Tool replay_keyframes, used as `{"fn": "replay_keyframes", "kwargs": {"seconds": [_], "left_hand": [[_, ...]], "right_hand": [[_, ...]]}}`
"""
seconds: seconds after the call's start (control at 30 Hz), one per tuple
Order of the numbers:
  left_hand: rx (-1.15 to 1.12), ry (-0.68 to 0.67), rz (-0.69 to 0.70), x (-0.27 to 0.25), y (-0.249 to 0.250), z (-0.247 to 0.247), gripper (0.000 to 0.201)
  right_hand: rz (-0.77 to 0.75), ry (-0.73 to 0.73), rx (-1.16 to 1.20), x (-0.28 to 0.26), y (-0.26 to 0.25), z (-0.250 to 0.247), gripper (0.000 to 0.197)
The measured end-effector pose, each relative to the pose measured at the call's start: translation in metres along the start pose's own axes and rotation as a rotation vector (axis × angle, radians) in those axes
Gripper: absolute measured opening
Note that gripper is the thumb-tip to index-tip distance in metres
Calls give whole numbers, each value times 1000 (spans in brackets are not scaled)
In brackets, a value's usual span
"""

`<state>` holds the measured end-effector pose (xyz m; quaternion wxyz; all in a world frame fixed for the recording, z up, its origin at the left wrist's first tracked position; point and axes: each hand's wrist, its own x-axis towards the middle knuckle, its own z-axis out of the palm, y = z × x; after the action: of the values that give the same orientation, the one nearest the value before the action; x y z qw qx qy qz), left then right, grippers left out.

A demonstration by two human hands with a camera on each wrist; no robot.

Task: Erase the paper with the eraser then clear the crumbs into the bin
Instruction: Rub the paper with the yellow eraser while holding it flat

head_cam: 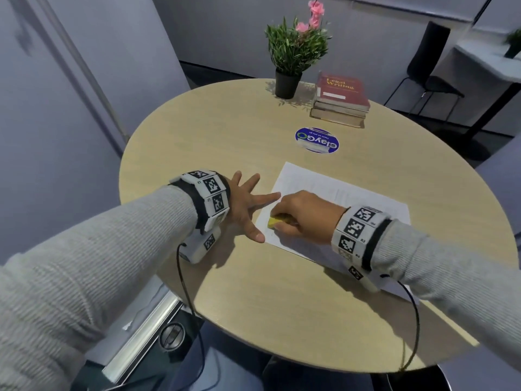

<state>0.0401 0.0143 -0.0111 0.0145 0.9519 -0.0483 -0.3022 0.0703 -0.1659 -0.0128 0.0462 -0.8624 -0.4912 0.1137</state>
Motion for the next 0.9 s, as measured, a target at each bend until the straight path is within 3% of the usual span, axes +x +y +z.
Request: {"fn": "replay_keyframes", "kwargs": {"seconds": [0.17,0.33,0.47,0.63,0.77,0.9], "left_hand": [[-26,24,20,-3,0,2,108],[-13,-10,-3,2,-3,2,111],[-34,-6,2,3,-4,3,111],[-20,-12,-1,2,-3,2,112],[-33,11,0,2,-1,4,111],[-47,6,2,3,-3,4,112]], "right_hand": [[18,81,-30,9,15,-11,22],[-210,-19,-51,-2,-5,1,31],[-39,49,-47,10,15,-13,31],[-200,-36,-41,-8,-10,-1,35],[-27,55,-96,6,16,-16,27],[-220,-32,-68,-7,-11,-1,31]]}}
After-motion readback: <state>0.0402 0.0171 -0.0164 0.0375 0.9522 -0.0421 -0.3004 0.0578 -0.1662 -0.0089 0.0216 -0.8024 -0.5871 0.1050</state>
